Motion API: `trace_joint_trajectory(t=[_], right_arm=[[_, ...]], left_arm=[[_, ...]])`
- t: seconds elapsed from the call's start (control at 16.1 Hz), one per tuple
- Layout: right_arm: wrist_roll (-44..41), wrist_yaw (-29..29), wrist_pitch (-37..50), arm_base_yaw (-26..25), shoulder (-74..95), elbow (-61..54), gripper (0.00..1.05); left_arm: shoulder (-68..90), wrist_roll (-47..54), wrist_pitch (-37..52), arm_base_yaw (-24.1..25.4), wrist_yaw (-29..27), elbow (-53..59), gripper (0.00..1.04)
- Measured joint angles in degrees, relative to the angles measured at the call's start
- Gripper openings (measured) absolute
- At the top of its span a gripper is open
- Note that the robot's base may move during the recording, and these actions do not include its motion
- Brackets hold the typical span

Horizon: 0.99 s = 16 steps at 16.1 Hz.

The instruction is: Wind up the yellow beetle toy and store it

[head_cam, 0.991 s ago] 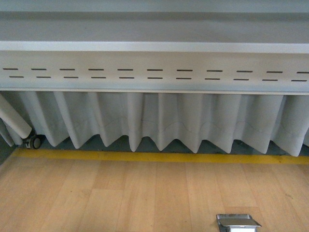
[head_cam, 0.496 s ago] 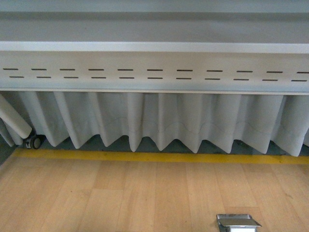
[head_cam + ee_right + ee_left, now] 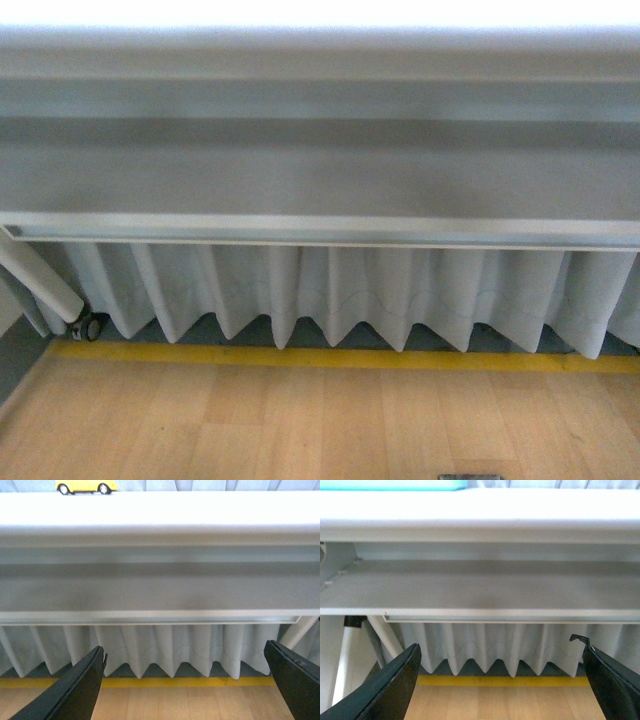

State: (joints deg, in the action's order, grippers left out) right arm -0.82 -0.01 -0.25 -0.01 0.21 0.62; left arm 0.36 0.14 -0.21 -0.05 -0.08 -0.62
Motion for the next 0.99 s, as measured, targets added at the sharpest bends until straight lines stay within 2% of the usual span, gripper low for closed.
trace_joint_trajectory(t=[0.99], right_arm=[[0.2,0.0,0.0,0.0,0.0,0.0,0.98]], left_arm=[[0.0,-0.2,0.0,0.0,0.0,0.0,0.98]])
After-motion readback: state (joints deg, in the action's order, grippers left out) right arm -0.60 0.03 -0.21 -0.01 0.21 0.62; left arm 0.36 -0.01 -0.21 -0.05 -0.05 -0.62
